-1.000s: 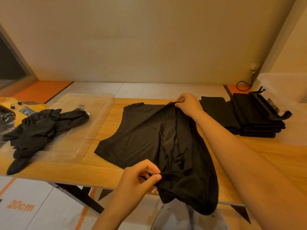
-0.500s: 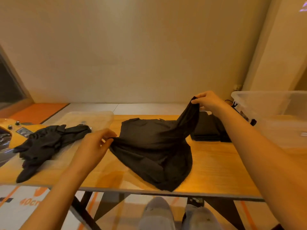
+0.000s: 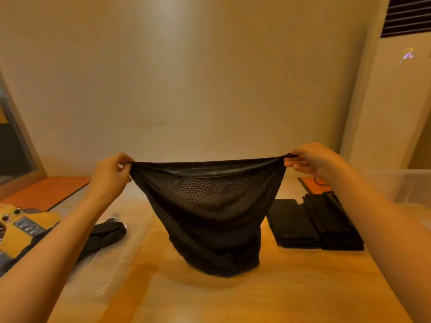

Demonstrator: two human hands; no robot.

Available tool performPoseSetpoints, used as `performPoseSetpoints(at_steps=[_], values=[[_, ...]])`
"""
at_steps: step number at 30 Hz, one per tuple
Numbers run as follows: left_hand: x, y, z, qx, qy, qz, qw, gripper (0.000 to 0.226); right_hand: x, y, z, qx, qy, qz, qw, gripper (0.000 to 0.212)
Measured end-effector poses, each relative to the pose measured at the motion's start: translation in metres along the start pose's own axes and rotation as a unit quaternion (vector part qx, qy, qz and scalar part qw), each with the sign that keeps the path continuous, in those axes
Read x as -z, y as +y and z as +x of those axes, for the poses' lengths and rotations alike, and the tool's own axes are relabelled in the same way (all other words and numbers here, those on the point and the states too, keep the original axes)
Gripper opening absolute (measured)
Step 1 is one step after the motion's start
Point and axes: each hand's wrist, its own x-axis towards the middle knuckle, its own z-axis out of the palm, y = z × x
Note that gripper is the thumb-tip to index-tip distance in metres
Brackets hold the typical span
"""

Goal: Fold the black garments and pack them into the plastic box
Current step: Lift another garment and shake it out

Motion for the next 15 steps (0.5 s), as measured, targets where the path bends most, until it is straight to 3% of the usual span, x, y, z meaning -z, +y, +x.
performPoseSetpoints(at_steps=[4,9,12,15], values=[[-0.027,0.01,0.074,0.107,-0.017,-0.132,0.985,0.019,-0.02,-0.023,0.044,0.017,-0.018,0.07,0.997,0.01],[-0.027,0.021,0.163,0.137,0.02,-0.191,0.972,0.019,-0.03,-0.067,0.098,0.078,-0.011,0.149,0.986,0.012],[-0.006,0.035,0.205,0.109,0.062,-0.256,0.959,0.017,-0.024,-0.1,0.115,0.154,-0.014,0.145,0.977,0.019],[0.019,0.056,0.231,0.011,0.097,-0.224,0.97,0.017,-0.019,-0.137,0.115,0.26,0.012,0.087,0.962,0.028]])
